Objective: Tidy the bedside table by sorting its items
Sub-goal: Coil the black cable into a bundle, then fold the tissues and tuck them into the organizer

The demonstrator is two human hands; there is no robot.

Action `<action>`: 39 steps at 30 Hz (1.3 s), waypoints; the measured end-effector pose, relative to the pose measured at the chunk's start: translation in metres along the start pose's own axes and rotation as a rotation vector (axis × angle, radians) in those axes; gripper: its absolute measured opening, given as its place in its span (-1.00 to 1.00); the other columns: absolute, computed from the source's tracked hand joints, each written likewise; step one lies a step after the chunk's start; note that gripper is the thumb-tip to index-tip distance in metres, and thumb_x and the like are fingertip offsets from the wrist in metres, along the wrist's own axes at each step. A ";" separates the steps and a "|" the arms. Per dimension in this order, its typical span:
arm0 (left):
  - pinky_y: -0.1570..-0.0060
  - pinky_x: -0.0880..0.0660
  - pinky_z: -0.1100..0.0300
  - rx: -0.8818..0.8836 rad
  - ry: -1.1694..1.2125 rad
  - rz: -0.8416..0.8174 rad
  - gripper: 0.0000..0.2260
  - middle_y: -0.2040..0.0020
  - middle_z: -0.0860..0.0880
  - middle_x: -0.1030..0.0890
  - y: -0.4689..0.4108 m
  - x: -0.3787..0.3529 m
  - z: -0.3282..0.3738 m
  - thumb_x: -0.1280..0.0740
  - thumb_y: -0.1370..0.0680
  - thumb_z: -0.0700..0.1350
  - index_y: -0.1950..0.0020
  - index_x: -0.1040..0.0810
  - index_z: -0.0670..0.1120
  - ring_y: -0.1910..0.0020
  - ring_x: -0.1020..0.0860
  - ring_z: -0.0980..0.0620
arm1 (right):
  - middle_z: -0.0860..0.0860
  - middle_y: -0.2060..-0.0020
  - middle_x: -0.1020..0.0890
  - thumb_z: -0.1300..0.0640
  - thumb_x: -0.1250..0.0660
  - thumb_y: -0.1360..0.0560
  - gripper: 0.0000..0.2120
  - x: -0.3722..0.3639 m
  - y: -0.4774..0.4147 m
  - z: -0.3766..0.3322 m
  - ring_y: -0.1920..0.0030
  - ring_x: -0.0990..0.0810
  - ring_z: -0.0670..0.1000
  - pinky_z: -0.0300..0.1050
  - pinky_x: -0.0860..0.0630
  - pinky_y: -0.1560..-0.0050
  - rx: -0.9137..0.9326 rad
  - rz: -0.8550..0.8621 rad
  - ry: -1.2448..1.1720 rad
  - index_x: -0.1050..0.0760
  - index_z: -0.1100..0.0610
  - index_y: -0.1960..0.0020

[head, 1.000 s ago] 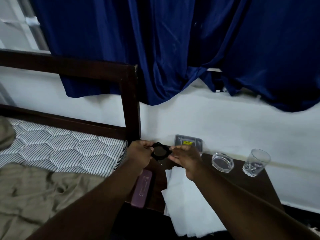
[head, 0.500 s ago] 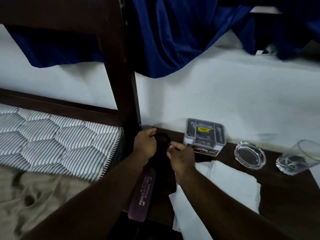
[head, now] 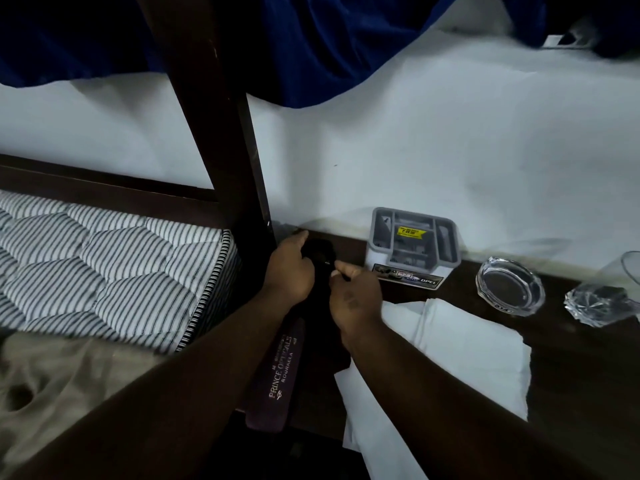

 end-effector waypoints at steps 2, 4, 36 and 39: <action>-0.49 -0.16 0.30 -0.008 -0.012 0.006 -0.43 -0.59 -0.11 -0.37 -0.001 0.001 -0.001 -0.14 -0.58 -0.39 -0.60 -0.31 -0.16 -0.57 -0.33 -0.03 | 0.05 -0.17 -0.70 0.16 -0.31 -0.58 -0.70 0.001 0.000 0.000 -0.19 -0.65 0.02 0.02 -0.53 -0.34 -0.006 -0.004 0.004 -0.60 0.11 -0.30; -0.53 -0.19 0.25 -0.008 -0.008 0.018 -0.43 -0.57 -0.13 -0.39 0.000 0.003 -0.002 -0.15 -0.57 -0.40 -0.60 -0.32 -0.17 -0.56 -0.35 -0.04 | 0.06 -0.18 -0.69 0.18 -0.31 -0.59 -0.70 0.002 0.000 0.000 -0.20 -0.64 0.02 0.01 -0.52 -0.35 -0.001 -0.006 0.003 -0.59 0.13 -0.31; 0.02 -0.63 0.20 -0.120 0.475 -0.139 -0.63 0.04 -0.11 -0.71 0.195 -0.027 0.153 -0.27 -0.57 -0.49 -0.24 -0.56 -0.12 0.10 -0.73 0.07 | 0.04 0.24 -0.66 0.38 -0.25 -0.48 -0.70 0.206 0.125 -0.079 0.16 -0.59 0.03 0.02 -0.55 -0.05 0.159 0.087 -0.132 -0.63 0.08 0.23; 0.09 -0.52 0.25 -0.058 0.524 -0.185 -0.67 -0.05 -0.16 -0.72 0.218 -0.041 0.161 -0.25 -0.58 -0.46 -0.26 -0.58 -0.18 -0.03 -0.70 -0.07 | 0.04 0.31 -0.63 0.34 -0.23 -0.48 -0.74 0.228 0.139 -0.073 0.24 -0.53 0.03 0.03 -0.48 0.10 0.178 0.090 -0.150 -0.68 0.14 0.15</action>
Point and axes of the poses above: each hand's wrist, its own y-axis away from the middle knuckle, its own x-axis out of the back of the hand, z = x × y, the point moved 9 cm from there along -y, towards the middle knuckle
